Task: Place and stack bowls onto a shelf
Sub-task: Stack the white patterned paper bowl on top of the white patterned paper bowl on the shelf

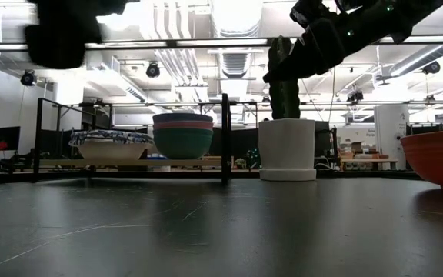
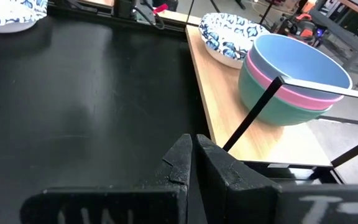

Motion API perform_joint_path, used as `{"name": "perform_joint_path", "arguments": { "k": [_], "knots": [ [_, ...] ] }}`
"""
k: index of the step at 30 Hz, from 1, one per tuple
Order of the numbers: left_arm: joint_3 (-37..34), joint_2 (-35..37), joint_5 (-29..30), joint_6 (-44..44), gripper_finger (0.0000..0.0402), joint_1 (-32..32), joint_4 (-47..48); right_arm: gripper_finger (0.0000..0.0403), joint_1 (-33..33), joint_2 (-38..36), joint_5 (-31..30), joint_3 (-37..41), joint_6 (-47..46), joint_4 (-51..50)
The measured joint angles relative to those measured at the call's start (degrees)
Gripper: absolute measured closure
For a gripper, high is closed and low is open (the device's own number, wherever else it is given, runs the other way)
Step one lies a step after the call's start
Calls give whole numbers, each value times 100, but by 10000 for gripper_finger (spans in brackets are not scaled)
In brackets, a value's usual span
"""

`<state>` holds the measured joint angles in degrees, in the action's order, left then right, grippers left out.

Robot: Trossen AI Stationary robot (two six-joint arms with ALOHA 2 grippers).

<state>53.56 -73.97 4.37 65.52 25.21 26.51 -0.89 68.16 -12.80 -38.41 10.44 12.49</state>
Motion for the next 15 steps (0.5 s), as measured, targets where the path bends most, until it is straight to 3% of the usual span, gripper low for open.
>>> {"name": "perform_joint_path", "arguments": {
  "k": [7,15],
  "knots": [
    [1,-282,-1069,2384,402,718,261,390,0,0,129,0,-36,12],
    [13,-834,-1751,4627,402,1592,351,390,0,0,127,0,-32,7]
  ]
}}
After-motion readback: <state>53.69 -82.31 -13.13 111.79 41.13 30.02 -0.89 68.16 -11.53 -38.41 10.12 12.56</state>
